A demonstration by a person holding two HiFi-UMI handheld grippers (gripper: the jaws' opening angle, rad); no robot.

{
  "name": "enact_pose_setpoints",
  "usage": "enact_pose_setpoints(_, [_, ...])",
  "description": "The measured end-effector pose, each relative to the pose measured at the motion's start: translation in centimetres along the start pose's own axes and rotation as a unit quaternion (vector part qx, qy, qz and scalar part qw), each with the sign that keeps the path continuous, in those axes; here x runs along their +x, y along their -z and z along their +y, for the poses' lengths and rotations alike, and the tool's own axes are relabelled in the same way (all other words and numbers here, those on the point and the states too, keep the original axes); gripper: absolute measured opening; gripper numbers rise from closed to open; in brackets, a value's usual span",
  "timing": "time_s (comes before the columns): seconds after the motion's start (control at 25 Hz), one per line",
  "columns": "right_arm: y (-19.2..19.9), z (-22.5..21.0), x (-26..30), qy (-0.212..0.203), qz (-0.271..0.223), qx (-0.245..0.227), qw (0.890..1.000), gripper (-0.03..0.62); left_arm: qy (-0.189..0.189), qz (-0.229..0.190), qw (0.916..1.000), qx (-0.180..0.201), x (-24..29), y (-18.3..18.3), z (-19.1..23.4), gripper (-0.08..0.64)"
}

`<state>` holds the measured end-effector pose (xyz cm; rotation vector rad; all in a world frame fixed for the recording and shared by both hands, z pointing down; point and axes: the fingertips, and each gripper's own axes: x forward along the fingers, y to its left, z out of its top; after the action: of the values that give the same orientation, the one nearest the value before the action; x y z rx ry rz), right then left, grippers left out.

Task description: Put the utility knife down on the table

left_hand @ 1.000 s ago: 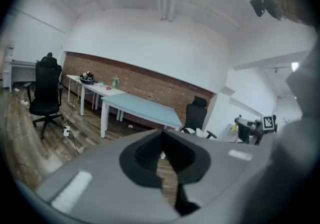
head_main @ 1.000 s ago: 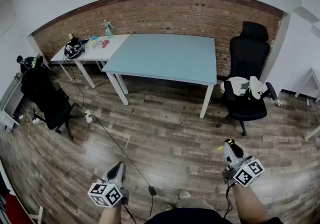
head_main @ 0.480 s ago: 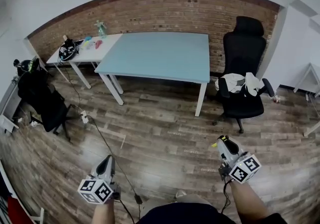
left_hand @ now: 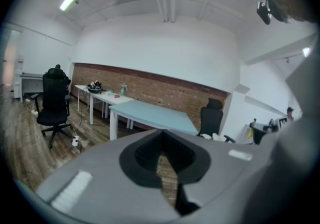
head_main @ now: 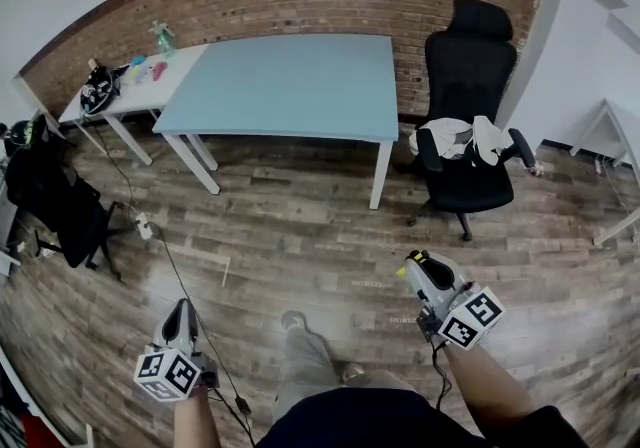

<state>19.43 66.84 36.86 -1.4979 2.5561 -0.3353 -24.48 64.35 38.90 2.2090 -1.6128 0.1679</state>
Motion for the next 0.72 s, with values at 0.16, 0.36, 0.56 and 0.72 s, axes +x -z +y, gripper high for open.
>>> enact_pose_setpoints(0.16, [-0.4,-2.0,2.5,0.025,-0.014,0.016,0.999,0.055,0.006,-0.007,1.0,-0.002,4.5,-1.9,1.9,0.003])
enact_pose_setpoints(0.36, [0.1,-3.7,7.3,0.049,0.003,0.019,0.999,0.055,0.027,-0.002,0.9996,-0.007,10.1,-4.2,4.1,0.004])
enact_pose_setpoints(0.56, [-0.2,-4.7,13.5,0.07,-0.001,0.033,0.997,0.057,0.053,0.016,0.9983,-0.017,15.6,-5.9,6.4,0.005])
enact_pose_setpoints(0.72, [-1.0,-4.8,18.6,0.085,-0.004,0.03,0.996,0.055,0.078,0.023,0.9966,-0.01,19.7,-8.1,8.4,0.003])
